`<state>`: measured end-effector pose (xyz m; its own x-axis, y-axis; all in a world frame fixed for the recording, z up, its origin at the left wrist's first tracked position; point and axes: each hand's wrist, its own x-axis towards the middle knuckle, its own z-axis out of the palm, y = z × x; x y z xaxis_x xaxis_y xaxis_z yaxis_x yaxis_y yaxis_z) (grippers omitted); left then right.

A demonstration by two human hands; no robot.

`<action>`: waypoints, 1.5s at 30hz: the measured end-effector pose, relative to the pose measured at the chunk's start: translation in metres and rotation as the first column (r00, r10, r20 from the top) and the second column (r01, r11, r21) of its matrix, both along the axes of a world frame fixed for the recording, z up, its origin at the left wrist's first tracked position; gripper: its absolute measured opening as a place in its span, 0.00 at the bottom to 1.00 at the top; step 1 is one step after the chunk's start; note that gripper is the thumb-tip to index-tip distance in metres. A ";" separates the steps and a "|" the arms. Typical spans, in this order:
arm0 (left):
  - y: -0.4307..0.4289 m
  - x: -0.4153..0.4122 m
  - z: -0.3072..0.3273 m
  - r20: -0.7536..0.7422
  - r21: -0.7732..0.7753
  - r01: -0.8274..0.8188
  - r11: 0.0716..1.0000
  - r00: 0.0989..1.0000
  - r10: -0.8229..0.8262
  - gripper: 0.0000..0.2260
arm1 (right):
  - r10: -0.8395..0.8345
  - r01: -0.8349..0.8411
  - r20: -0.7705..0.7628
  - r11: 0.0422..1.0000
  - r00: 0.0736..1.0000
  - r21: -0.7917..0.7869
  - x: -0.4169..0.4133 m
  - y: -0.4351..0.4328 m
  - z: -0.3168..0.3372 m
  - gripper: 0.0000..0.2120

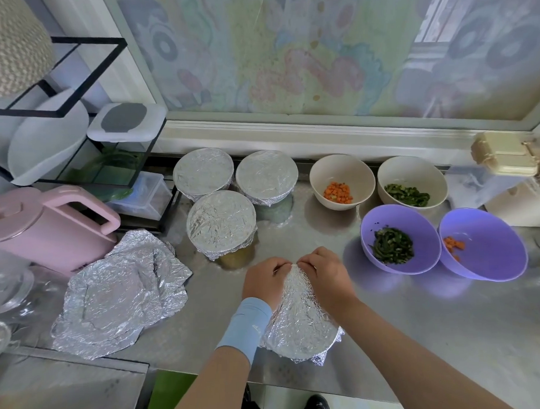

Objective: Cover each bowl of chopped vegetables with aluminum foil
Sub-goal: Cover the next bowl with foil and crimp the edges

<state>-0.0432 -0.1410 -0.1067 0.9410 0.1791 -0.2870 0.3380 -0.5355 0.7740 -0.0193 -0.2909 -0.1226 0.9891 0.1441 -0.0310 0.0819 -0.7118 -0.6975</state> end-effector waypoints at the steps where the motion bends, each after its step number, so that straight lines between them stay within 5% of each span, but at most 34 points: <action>1: -0.001 0.000 0.000 -0.001 0.002 -0.012 1.000 1.000 0.012 0.06 | 0.009 -0.009 0.009 1.000 1.000 -0.003 0.001 0.000 0.000 0.06; 7: -0.004 -0.012 0.002 0.030 0.085 -0.067 0.994 0.997 0.064 0.08 | 0.120 -0.084 0.201 0.980 0.972 -0.181 0.000 -0.001 0.003 0.04; 12: -0.003 -0.006 0.005 0.033 0.086 0.072 0.994 0.997 -0.075 0.16 | 0.062 -0.054 0.060 0.989 0.996 -0.136 -0.003 0.002 0.003 0.06; 19: -0.002 -0.003 -0.003 0.022 -0.001 -0.001 1.000 1.000 0.001 0.07 | 0.017 -0.017 -0.041 1.000 0.999 0.012 0.000 0.001 0.001 0.05; 27: -0.007 -0.021 0.001 0.004 0.069 -0.174 0.982 0.985 0.174 0.09 | 0.037 -0.037 -0.026 0.999 0.999 -0.014 0.002 -0.003 0.005 0.04; 34: -0.008 -0.008 0.009 -0.024 0.039 -0.032 0.999 0.999 0.033 0.15 | 0.054 -0.054 -0.045 0.999 0.998 0.005 0.005 -0.005 0.001 0.05; 45: -0.009 -0.017 0.000 0.016 0.051 -0.108 0.993 0.994 0.108 0.07 | 0.126 -0.126 -0.032 0.992 0.991 0.013 0.001 -0.004 -0.003 0.07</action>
